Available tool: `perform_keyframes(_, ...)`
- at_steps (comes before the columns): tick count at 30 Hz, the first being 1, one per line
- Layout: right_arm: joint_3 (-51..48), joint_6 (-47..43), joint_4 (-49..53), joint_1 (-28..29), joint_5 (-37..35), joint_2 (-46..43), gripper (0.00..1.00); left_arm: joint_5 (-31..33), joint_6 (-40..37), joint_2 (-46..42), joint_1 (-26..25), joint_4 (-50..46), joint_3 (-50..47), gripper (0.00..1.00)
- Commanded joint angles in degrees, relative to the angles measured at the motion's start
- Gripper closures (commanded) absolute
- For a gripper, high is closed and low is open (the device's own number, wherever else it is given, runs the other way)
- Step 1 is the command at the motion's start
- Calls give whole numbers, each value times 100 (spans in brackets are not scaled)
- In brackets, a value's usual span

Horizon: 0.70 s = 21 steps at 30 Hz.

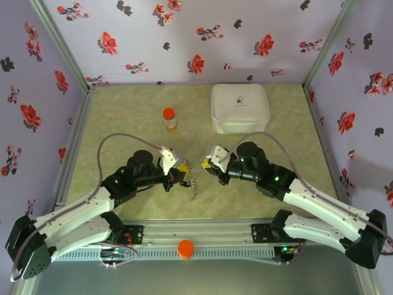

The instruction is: Put the keys on the keyring

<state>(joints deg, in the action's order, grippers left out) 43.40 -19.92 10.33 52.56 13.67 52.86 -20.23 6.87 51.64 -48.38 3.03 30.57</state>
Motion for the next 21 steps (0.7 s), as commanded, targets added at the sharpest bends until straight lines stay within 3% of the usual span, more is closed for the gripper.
perform_keyframes(1,45,-1117,-191,134,-284,51,100,-157,602,-48,-31,341,299,100)
perform_keyframes(8,238,-1743,46,267,-329,296,100,-188,950,-45,-31,277,351,100)
perform_keyframes(21,433,-1467,-18,317,-233,441,100,-445,1020,127,-49,172,437,100)
